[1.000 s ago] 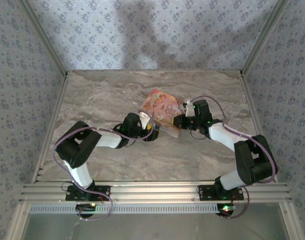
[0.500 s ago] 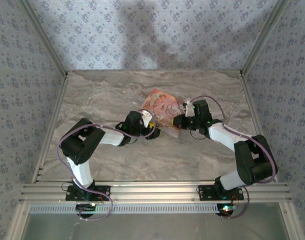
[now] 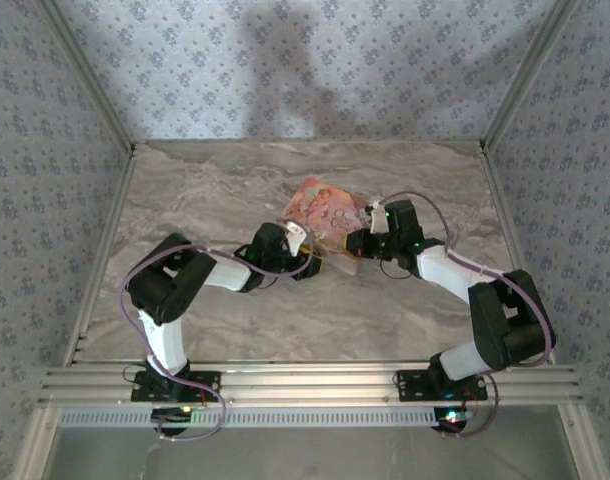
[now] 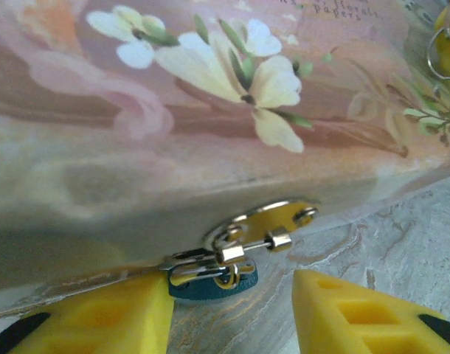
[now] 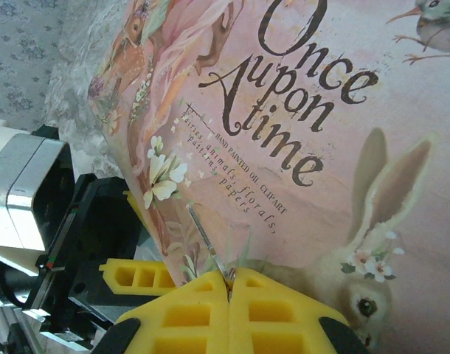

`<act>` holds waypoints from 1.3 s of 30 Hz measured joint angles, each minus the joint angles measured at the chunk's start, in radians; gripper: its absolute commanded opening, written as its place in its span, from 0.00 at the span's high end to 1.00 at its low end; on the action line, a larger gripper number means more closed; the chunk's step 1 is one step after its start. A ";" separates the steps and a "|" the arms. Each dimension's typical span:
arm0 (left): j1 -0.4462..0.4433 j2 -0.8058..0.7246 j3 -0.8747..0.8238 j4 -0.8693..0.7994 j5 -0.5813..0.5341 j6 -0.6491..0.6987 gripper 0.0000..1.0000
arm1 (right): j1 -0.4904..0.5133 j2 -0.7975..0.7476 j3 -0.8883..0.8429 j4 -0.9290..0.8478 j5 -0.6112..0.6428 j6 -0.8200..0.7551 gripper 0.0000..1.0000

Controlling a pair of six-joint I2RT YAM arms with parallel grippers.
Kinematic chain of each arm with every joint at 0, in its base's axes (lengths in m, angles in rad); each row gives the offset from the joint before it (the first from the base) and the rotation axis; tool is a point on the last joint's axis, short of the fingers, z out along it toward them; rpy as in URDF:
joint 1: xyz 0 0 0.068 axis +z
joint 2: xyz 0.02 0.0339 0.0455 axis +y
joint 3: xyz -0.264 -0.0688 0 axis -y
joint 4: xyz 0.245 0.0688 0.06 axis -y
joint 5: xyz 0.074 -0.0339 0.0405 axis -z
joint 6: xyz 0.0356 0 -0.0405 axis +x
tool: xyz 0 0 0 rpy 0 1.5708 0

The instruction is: Unlock the padlock with the key

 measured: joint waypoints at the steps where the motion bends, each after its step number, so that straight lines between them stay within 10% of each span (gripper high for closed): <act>1: -0.001 0.000 0.001 0.000 0.001 -0.002 0.56 | 0.002 0.000 0.000 0.000 0.001 0.000 1.00; 39: -0.006 0.004 0.013 0.000 -0.023 -0.101 0.63 | 0.025 -0.003 0.000 0.003 0.035 0.000 1.00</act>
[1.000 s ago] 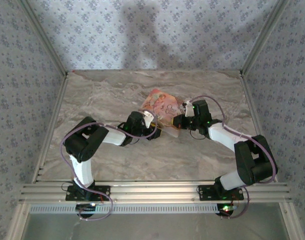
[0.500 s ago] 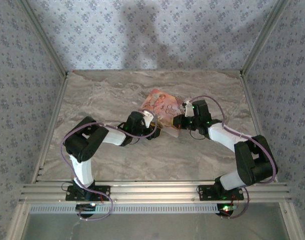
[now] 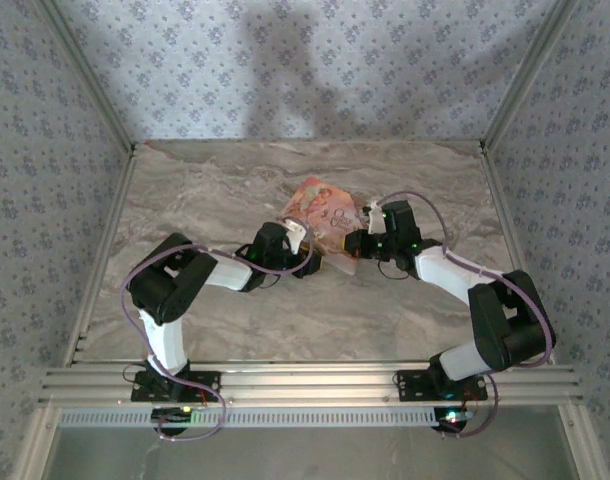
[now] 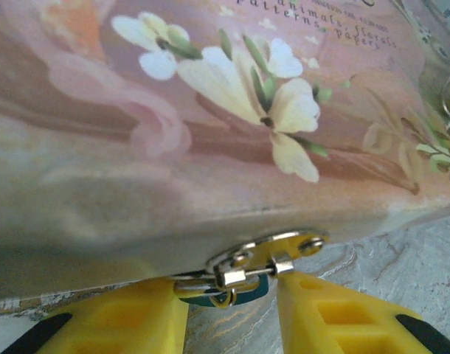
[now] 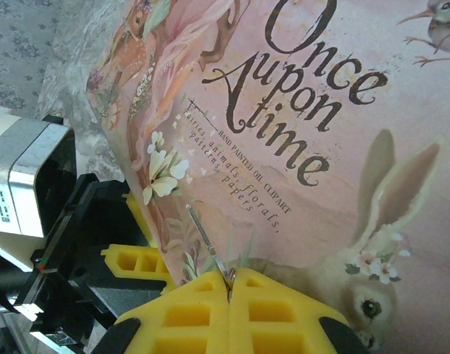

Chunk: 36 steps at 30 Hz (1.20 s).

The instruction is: Unlock the padlock with the key

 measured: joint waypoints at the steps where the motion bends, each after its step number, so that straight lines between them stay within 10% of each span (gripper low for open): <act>1: 0.000 0.000 0.001 0.000 0.000 -0.003 0.62 | 0.001 -0.001 0.000 0.000 0.002 0.000 1.00; 36: -0.032 -0.007 0.022 -0.043 -0.028 -0.166 0.71 | 0.043 -0.136 -0.039 -0.021 0.078 -0.039 1.00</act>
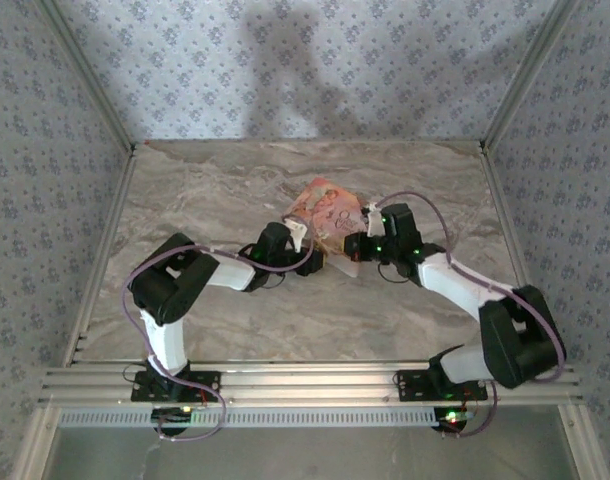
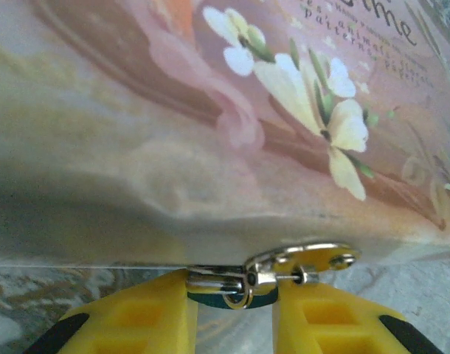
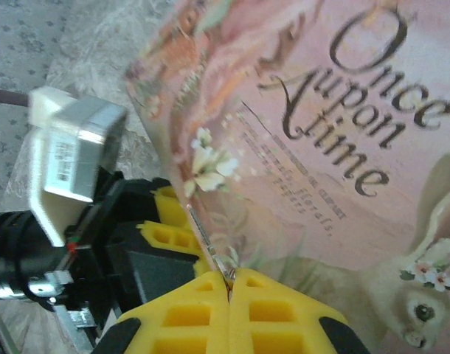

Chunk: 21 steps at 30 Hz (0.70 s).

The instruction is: Unlock the padlock with the key

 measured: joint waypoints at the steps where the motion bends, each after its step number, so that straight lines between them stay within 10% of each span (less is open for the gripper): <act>1: -0.004 -0.008 0.000 -0.013 0.003 -0.009 0.71 | 0.003 -0.034 -0.013 0.001 0.012 -0.008 1.00; 21: -0.035 -0.075 0.061 -0.238 0.052 -0.264 0.75 | 0.255 -0.410 -0.367 0.067 0.286 -0.103 1.00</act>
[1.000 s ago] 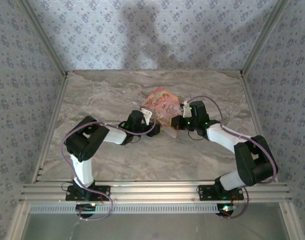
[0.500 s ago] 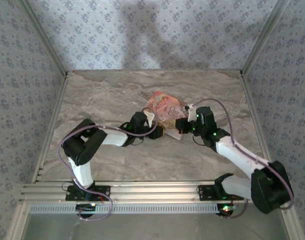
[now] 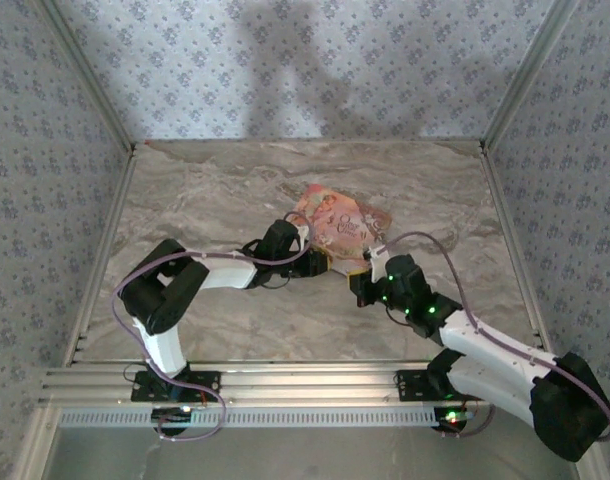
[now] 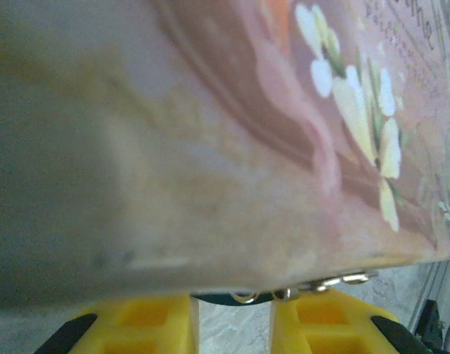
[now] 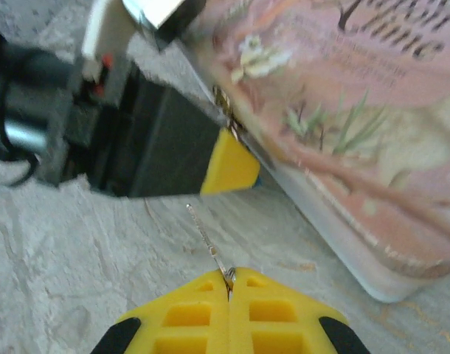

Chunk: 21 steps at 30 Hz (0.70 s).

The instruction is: Unlock the padlock with the key

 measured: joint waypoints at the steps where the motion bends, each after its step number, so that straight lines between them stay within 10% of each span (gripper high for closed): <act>1: -0.001 -0.006 0.002 -0.006 0.001 -0.009 0.75 | 0.018 0.000 -0.015 0.011 0.021 -0.002 1.00; 21: -0.011 -0.026 0.020 -0.044 0.018 -0.102 0.76 | 0.169 0.278 -0.066 0.290 0.316 -0.060 1.00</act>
